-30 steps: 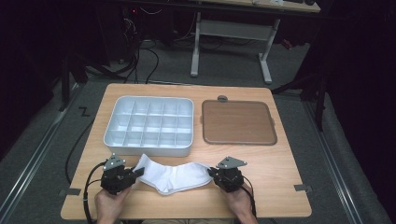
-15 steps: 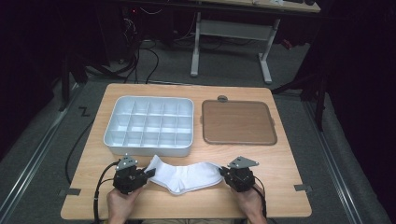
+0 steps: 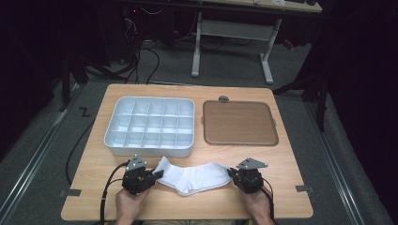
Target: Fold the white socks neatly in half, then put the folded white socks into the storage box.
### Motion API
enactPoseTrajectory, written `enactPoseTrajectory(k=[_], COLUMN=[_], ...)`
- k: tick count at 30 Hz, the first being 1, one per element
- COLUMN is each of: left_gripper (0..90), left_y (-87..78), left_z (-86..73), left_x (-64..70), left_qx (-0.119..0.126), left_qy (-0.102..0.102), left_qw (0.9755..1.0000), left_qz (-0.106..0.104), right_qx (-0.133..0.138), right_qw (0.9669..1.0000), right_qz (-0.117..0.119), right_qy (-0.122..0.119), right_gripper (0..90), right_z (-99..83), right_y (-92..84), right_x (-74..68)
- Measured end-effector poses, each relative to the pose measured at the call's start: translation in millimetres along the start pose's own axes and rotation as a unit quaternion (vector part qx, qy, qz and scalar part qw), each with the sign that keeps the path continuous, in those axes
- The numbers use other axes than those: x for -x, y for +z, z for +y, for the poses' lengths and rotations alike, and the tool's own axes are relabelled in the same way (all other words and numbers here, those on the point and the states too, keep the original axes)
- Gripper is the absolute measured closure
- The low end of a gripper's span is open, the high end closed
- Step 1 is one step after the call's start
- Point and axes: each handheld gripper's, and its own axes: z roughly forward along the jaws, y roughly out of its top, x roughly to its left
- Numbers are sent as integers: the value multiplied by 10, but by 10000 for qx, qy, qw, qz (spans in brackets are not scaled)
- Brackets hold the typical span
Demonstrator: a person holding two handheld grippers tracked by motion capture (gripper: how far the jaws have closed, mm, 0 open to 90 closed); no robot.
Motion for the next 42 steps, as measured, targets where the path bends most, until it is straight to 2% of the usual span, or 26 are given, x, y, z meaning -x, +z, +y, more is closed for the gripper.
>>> enactPoseTrajectory(k=[12,18,23,34,35,36,37,42], left_gripper=[769,757,728,589,533,533,488,419], left_y=[111,158,181,189,189,185,163,129], left_z=[-60,-76,-101,-95,-90,-82,-58,-1], left_x=[22,-8,-48,-122,-126,-132,-131,-111], left_qx=[-52,-35,-9,87,92,93,142,222], left_qy=[44,70,221,269,274,267,220,171], left_qw=[10000,9999,9994,9984,9982,9980,9980,9980], left_qz=[14,107,256,497,522,558,576,565], right_qx=[-9,-87,-76,-65,-50,-50,-15,148], right_qw=[9999,9999,9998,9996,9994,9994,9992,9991], right_qz=[-63,-52,11,0,-51,-51,-87,-135], right_qy=[111,137,161,291,324,324,379,374], right_gripper=[857,853,832,697,667,667,646,611], right_z=[-42,-78,-98,-126,-128,-128,-129,-98], right_y=[-18,34,66,103,99,99,90,15], right_x=[97,117,121,136,134,134,137,112])
